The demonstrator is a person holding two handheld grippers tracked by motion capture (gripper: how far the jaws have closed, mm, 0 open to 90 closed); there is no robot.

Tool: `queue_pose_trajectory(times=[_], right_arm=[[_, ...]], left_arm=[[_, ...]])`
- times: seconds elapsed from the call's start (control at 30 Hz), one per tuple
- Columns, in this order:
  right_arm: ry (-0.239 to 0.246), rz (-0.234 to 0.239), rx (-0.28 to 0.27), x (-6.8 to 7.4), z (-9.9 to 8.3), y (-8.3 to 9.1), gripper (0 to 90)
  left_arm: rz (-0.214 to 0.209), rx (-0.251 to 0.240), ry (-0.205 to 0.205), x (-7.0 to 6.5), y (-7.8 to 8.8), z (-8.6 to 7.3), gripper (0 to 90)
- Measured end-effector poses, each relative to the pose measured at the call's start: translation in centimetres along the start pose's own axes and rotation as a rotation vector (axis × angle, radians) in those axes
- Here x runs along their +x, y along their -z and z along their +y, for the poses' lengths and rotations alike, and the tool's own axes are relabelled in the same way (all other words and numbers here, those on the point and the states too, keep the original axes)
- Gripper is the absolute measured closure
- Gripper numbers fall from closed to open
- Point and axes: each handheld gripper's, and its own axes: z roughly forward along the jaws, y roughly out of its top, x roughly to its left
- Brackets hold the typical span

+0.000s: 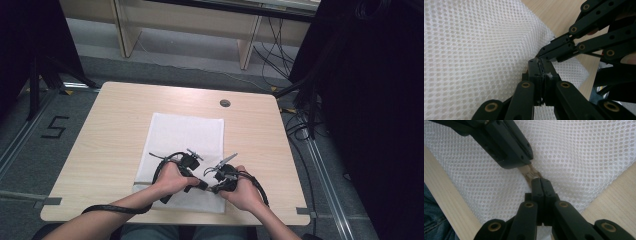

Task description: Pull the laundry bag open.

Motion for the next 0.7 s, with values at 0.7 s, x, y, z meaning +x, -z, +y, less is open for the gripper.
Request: queue_pose_trajectory(times=[0.7], right_arm=[[0.006, -0.029, 0.013, 0.5, 0.2, -0.1, 90.0]], left_arm=[[-0.007, -0.024, 0.048, 0.6, 1.2, -0.7, 88.0]])
